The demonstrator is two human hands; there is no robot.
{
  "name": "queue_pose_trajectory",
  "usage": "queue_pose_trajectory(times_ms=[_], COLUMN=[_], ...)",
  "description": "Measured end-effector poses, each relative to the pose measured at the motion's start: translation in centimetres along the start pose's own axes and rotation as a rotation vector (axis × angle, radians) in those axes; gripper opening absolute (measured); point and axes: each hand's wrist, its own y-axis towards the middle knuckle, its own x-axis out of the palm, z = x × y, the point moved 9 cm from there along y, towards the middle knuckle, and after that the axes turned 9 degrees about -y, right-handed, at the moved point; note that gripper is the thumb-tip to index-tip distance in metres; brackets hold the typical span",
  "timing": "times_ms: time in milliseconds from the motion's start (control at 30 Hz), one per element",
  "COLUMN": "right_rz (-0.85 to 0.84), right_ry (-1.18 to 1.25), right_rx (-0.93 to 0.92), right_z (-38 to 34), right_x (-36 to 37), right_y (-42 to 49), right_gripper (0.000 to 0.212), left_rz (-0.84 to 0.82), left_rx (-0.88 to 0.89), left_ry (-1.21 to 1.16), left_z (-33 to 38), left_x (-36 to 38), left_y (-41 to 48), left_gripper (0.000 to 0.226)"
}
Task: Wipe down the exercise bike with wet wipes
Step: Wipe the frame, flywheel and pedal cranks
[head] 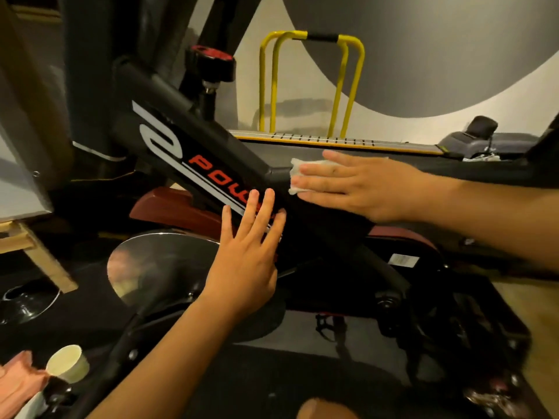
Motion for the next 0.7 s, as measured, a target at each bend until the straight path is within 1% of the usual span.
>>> queue_pose_trajectory(times_ms=[67,133,200,267,300,367,467,533,600,700], right_rz=[-0.026,-0.07,-0.119,-0.169,-0.18,-0.148,-0.085,-0.053,-0.048,-0.071], right_ry=[0.019,-0.046,-0.074,-0.096,-0.099,-0.109,-0.137,-0.16,-0.197,-0.25], right_rx=[0.012,-0.004,0.004,0.024,0.028,0.011,-0.04,-0.043,-0.008,0.133], right_z=[0.9,0.1,-0.7,-0.5,-0.3,-0.6,-2.2,-3.1,-3.2,-1.7], right_x=[0.1,0.8,1.5,1.9,1.9,1.9,2.0,2.0,2.4,2.8], right_y=[-2.6,-6.3,-10.5,-13.3,-13.5,-11.0,-3.0,0.5,-0.1,-6.5], right_gripper=[0.068,0.06,0.056,0.056,0.057,0.059,0.062,0.065,0.065,0.065], left_rz=[0.053,0.1,0.127,0.124,0.114,0.099,0.104,0.116,0.135,0.184], left_rx=[-0.005,0.029,0.056,0.042,0.025,-0.025,-0.052,-0.053,-0.041,-0.016], left_ry=[-0.134,-0.204,-0.17,-0.099,-0.057,0.01,0.06,0.096,0.138,0.127], left_z=[1.8,4.4,6.0,5.7,5.3,4.1,2.8,1.7,1.0,1.6], left_x=[-0.6,-1.1,-1.0,-0.7,-0.6,-0.6,-0.4,-0.3,-0.3,-0.5], left_y=[-0.6,-1.1,-0.8,0.2,0.9,2.3,3.2,3.0,2.6,2.7], left_gripper=[0.073,0.069,0.071,0.079,0.085,0.092,0.101,0.107,0.108,0.101])
